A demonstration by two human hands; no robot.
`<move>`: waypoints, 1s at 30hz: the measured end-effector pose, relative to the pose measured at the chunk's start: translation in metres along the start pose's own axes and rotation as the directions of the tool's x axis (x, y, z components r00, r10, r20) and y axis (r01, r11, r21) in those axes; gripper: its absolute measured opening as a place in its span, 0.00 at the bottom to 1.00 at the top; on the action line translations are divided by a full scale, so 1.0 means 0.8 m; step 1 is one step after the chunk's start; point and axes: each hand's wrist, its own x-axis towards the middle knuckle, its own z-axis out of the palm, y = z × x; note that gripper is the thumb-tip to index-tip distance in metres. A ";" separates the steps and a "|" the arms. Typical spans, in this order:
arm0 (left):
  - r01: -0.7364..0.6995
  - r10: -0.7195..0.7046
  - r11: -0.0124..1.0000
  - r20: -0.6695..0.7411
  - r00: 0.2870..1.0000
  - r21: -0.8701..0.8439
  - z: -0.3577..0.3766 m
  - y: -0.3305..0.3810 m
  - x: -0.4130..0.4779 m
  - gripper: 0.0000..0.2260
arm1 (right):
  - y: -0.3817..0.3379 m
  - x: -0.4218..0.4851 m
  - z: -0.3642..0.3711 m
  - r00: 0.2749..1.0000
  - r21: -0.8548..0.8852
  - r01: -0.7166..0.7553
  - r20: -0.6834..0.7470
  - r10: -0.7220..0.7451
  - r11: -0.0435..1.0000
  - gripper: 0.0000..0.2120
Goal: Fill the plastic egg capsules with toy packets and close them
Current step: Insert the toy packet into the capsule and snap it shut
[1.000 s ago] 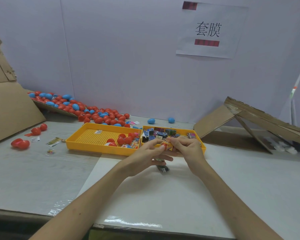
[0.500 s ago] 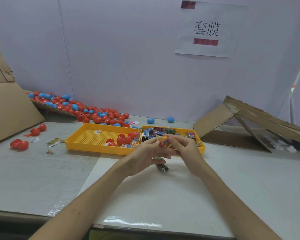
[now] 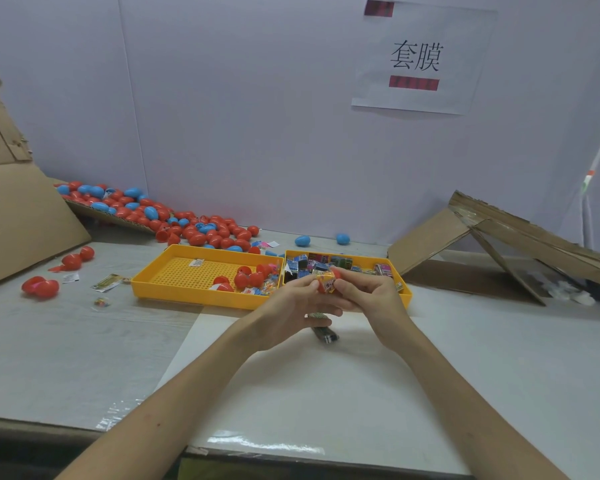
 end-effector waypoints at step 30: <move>-0.119 0.128 0.988 -0.092 0.988 0.099 -0.002 -0.005 0.002 0.22 | -0.003 0.002 -0.006 0.995 -0.277 -0.002 -0.095 -0.025 0.961 0.10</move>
